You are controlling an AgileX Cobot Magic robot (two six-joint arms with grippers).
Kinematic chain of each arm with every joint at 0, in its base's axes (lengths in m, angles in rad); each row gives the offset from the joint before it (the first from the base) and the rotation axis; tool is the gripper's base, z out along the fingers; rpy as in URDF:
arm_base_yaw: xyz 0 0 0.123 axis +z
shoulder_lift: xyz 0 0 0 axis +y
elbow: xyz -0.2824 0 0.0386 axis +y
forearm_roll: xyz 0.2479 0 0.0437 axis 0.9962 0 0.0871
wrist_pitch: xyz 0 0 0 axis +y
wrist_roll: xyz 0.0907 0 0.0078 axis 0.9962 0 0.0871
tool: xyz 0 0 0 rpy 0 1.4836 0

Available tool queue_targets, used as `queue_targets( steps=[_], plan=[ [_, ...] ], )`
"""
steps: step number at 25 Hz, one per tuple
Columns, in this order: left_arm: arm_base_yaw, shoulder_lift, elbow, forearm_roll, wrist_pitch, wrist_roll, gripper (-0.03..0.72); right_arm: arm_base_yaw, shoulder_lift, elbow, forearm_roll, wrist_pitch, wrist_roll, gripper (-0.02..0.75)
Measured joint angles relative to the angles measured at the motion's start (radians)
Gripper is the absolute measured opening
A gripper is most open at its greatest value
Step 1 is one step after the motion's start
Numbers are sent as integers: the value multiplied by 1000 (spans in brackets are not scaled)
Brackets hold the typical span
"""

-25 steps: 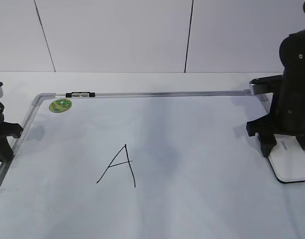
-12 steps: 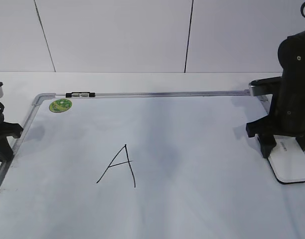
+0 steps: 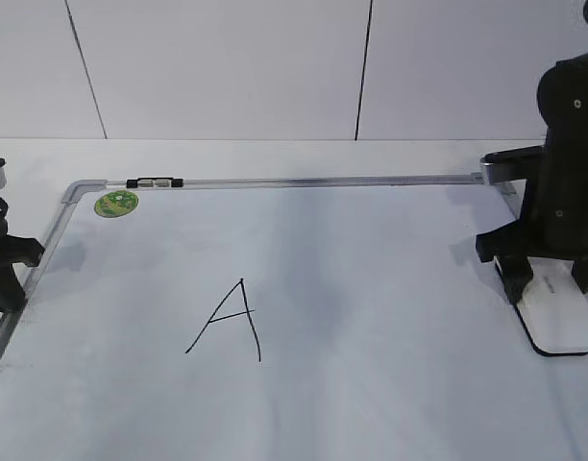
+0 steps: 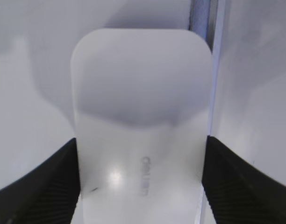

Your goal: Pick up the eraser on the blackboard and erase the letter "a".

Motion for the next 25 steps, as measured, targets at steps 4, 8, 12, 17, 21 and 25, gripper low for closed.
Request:
queue_targets(
  steps=[4,8,12,17,21,25],
  plan=[
    [0,0,0,0,0,0,16,0,0,-45,9,42,-5,585],
    [0,0,0,0,0,0,16,0,-31,-99,13,97,-9,585],
    [0,0,0,0,0,0,20,0,-96,-136,-6,164,-18,585],
    [-2,0,-5,31,2,8,81,0,-172,-141,-9,182,-26,585],
    [-2,5,-47,69,71,18,241,0,-183,-141,-4,186,-32,585],
    [-2,0,-141,76,190,19,351,0,-183,-141,26,186,-51,585]
  ],
)
